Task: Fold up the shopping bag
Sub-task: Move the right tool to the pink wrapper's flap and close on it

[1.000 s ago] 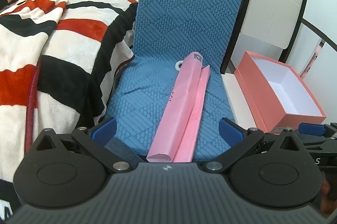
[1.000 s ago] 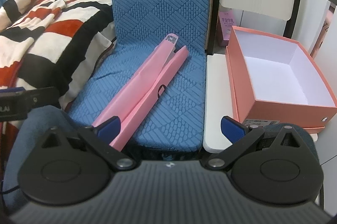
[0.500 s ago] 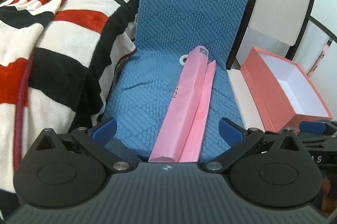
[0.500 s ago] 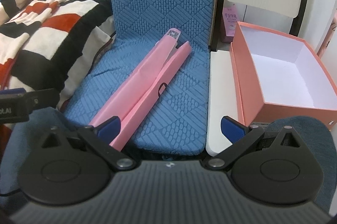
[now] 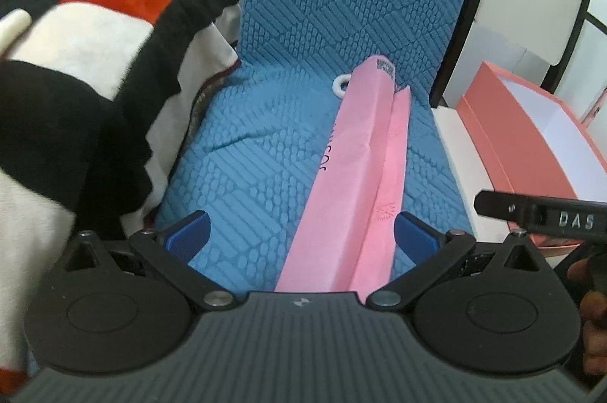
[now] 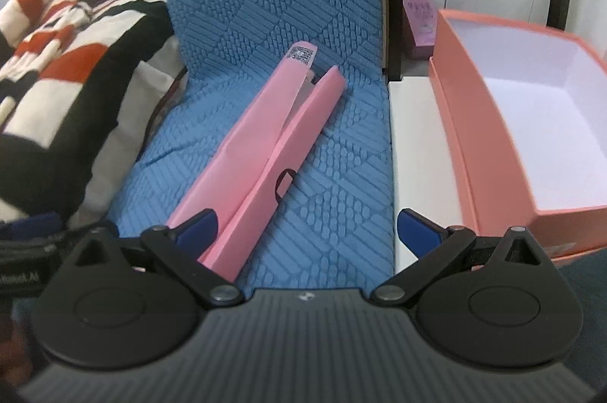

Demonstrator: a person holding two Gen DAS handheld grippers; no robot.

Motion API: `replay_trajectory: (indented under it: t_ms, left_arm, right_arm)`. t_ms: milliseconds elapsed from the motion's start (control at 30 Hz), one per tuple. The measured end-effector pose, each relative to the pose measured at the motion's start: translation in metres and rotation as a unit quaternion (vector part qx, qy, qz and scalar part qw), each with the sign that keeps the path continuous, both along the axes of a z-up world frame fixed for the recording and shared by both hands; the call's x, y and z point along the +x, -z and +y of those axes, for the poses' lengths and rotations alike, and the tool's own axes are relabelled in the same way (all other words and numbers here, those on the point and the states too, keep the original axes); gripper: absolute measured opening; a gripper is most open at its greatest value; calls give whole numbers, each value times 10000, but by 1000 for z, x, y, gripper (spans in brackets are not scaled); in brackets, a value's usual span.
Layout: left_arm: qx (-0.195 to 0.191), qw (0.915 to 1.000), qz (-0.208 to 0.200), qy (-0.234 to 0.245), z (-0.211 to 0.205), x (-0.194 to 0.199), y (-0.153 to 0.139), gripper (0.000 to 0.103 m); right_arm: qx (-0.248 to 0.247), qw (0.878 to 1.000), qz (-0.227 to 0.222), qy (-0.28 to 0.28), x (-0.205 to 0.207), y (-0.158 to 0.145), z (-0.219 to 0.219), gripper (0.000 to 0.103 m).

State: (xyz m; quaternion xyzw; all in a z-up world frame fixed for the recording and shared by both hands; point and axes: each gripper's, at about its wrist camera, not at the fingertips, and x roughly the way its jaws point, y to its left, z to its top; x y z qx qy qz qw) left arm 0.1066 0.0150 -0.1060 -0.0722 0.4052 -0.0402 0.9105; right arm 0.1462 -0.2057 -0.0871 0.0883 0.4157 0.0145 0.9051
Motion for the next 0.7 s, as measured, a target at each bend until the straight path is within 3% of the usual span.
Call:
replay_trajectory:
  t_ms: [267,433,700]
  left_arm:
    - [103,9995,224,202,-14,31,28,103]
    - [208,9988,313,313,-26,45,41,103]
    - [244,9978,479,377,-33,62,58,103]
  right_arm:
    - [353,9993,64,57,33,23,-13,98]
    - [902,9952,366,91,56,43,-18,74]
    - [1329,9902,434,-33,77,64,-16,73]
